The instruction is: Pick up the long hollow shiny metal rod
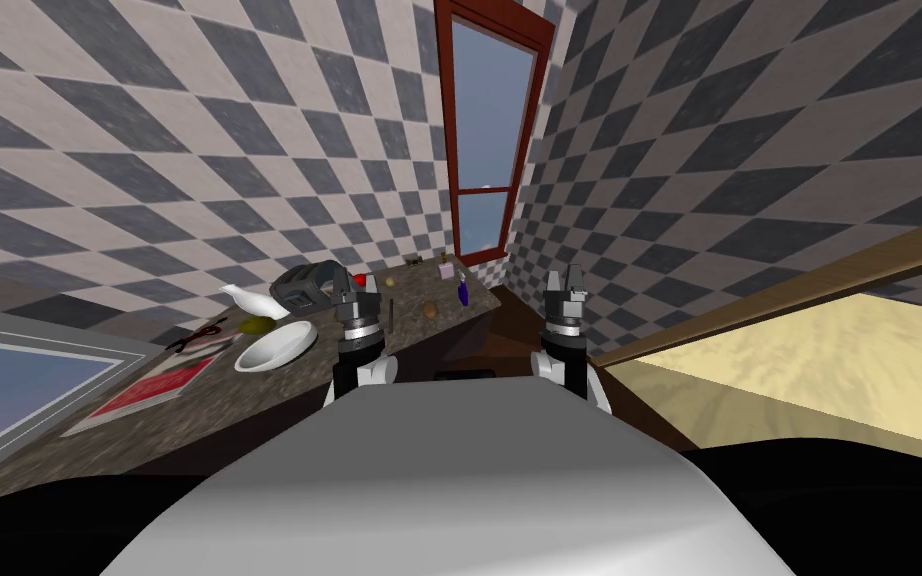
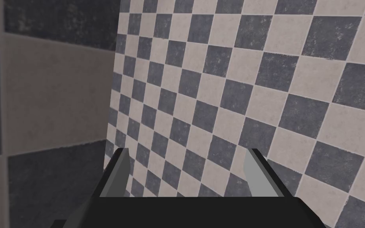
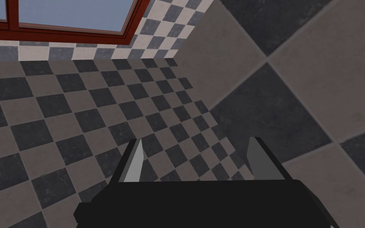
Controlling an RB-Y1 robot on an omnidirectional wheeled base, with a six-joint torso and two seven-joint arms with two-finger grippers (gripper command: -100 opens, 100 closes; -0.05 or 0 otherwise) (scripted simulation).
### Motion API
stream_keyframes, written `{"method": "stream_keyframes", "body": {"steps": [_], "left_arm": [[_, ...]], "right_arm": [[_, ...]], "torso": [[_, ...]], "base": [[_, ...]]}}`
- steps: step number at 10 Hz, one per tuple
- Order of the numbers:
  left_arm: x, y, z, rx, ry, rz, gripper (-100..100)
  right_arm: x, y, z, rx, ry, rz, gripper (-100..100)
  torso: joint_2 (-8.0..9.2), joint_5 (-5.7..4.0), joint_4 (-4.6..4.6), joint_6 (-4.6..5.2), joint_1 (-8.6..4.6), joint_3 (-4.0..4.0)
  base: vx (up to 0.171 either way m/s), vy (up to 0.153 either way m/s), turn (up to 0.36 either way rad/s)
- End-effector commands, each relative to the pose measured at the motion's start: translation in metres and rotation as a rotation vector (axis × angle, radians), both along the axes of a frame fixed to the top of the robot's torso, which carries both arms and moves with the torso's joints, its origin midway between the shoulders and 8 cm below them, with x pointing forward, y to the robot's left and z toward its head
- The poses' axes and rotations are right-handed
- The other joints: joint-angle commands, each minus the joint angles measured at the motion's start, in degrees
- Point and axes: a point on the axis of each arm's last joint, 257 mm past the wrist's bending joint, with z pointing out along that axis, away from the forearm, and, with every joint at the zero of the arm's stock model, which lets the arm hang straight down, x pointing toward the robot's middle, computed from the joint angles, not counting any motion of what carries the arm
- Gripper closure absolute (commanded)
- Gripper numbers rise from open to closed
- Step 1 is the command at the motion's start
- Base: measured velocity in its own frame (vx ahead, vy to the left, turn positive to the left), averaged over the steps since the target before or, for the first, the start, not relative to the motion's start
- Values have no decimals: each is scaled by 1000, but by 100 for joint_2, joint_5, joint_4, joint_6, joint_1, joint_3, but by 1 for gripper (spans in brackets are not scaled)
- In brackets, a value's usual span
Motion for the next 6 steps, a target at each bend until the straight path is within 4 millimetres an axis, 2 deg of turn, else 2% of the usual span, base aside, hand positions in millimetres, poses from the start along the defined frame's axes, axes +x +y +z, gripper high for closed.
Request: {"method": "stream_keyframes", "body": {"steps": [1, 6], "left_arm": [[3, -2, -3, 26, 20, -12, -100], [21, -3, -20, 111, 122, -40, -100]], "right_arm": [[0, 0, 0, 0, 0, 0, 0], [0, 0, 0, 0, 0, 0, 0]], "torso": [[0, 0, 0, 0, 0, 0], [34, 3, 8, 0, 13, 20]], "base": [[-27, 3, 8], [-71, 17, 2]]}}
